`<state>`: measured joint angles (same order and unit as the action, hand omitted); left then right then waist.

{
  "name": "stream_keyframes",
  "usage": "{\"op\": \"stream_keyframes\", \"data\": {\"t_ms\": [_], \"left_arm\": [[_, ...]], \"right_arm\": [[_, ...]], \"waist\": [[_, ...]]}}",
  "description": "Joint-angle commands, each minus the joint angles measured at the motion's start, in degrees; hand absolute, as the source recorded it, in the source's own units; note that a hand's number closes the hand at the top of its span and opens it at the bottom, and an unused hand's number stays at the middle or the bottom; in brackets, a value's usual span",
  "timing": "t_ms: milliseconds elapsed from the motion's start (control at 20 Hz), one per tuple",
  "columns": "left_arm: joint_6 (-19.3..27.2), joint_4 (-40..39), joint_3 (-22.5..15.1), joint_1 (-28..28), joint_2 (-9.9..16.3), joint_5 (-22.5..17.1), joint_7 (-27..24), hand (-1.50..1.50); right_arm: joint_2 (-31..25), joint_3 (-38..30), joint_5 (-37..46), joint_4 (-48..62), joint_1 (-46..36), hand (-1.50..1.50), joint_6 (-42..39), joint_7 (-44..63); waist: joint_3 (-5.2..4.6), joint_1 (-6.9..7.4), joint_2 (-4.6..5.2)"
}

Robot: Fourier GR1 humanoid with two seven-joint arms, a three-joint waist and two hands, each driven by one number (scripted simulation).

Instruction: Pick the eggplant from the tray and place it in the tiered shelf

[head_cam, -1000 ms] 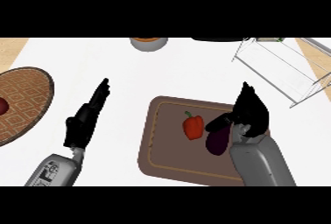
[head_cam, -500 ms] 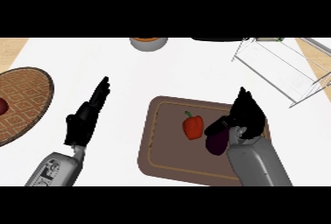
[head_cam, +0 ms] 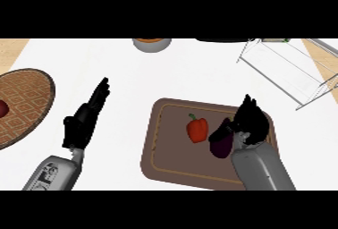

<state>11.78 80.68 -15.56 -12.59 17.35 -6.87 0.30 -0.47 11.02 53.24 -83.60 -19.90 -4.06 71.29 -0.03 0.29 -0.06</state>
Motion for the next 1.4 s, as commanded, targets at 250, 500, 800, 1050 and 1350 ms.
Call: {"op": "stream_keyframes", "data": {"t_ms": [250,500,800,1050,1350], "left_arm": [[-0.8,0.8,1.2,0.5,-1.1,0.5,0.9,0.00],[-1.2,-0.2,1.3,0.9,-1.7,1.3,-0.1,0.00],[-1.7,-0.6,1.6,0.7,-2.7,2.1,0.1,0.00],[-1.1,0.4,1.0,2.2,-3.6,3.6,-0.4,0.00],[-2.6,-3.7,2.4,0.6,-3.9,4.2,-3.4,0.00]], "right_arm": [[0.5,3.7,-0.7,1.3,3.2,-1.50,4.5,10.2],[0.5,2.1,-2.7,3.6,1.2,-1.50,3.6,9.8],[0.5,7.2,-4.4,5.2,3.3,1.50,5.3,8.9],[0.5,4.9,-0.3,6.0,1.0,1.50,0.8,6.4],[0.5,5.7,1.0,11.0,-5.5,1.50,7.6,7.9]], "waist": [[0.02,-0.08,0.02],[0.02,-0.19,0.05],[0.02,-0.06,0.06],[0.01,-0.14,0.03],[0.00,0.44,0.36]]}}
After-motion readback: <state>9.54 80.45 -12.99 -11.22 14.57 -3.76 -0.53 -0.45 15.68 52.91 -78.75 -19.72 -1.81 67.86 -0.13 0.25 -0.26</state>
